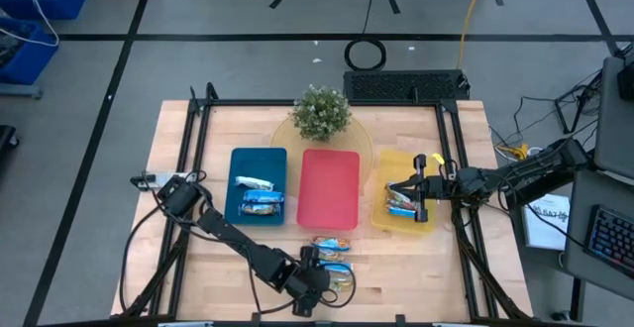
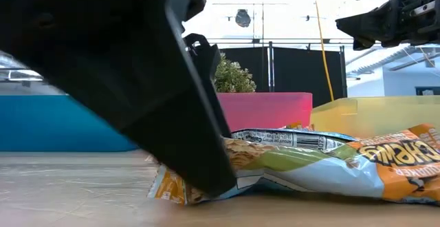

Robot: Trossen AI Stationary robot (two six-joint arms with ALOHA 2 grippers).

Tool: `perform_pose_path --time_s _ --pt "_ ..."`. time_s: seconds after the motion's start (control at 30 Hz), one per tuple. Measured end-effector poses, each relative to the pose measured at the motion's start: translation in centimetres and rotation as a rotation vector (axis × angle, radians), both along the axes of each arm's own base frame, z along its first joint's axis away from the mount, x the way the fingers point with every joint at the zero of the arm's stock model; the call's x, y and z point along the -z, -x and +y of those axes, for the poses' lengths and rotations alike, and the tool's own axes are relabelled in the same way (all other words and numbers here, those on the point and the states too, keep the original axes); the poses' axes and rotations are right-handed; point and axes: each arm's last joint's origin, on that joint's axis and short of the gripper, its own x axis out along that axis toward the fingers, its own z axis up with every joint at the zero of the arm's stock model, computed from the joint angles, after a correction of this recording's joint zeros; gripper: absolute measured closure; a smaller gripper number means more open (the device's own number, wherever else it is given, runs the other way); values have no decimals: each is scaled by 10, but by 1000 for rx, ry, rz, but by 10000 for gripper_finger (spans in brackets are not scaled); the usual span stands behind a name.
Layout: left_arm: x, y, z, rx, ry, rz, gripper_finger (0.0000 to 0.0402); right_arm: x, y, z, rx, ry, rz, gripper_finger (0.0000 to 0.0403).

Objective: Pick and place Granola Bars by type
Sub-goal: Put the yellow granola bar into the red bin

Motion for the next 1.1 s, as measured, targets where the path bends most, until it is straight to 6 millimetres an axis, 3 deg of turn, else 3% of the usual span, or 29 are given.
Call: perform_pose_path --time_s 0.37,0.5,0.8,1.1 --pt "21 -7 4 -37 -16 27 133 0 0 0 1 -1 1 403" --pt "21 -7 4 -16 -14 29 173 0 0 0 0 -8 1 403" --pt "-2 -1 4 108 24 32 349 0 0 0 -2 -34 4 403" --pt "-44 11 0 230 -28 -56 350 0 0 0 -3 -34 4 403"
